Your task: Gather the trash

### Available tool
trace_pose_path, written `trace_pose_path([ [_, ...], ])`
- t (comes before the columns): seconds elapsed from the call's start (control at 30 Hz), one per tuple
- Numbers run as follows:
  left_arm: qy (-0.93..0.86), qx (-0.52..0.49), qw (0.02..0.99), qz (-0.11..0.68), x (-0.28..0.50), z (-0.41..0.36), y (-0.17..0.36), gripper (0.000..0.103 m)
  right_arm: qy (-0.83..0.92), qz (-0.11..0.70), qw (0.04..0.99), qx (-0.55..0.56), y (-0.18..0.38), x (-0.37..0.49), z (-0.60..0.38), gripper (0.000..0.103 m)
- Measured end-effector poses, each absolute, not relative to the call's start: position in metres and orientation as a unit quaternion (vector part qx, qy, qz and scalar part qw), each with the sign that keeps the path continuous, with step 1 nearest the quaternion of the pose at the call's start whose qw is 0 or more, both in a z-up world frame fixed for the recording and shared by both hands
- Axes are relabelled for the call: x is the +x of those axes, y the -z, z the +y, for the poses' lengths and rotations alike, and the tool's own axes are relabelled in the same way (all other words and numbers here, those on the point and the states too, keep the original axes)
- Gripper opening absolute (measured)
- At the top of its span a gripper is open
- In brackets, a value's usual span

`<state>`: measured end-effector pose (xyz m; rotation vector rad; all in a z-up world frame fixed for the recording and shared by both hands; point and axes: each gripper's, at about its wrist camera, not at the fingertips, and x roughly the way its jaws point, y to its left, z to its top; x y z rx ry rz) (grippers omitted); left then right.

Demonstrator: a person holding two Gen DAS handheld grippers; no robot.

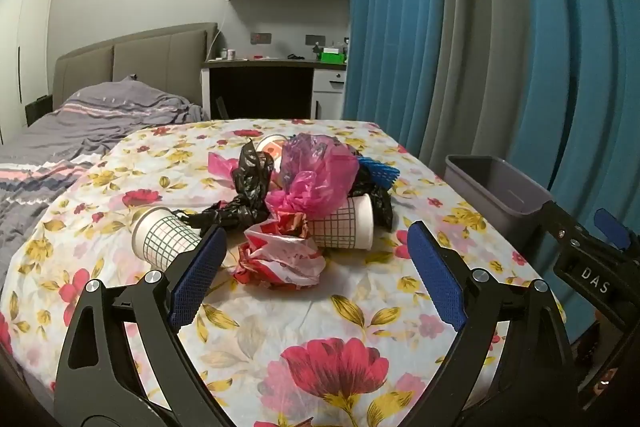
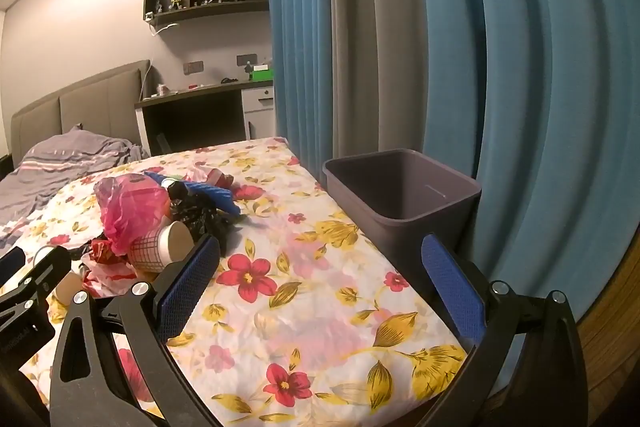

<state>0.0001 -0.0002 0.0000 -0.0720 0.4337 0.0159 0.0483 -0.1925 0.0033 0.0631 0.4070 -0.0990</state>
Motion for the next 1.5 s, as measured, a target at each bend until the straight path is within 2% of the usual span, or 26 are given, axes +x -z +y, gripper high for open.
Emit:
trace_pose_path([
  [1.5,-0.008,-0.036,0.976,0.215,0.0000,-0.0003,-0.0002,0.090,0.050,0.198,0.978,0.034,-0.0057,0.0466,-0.1995,0.098],
])
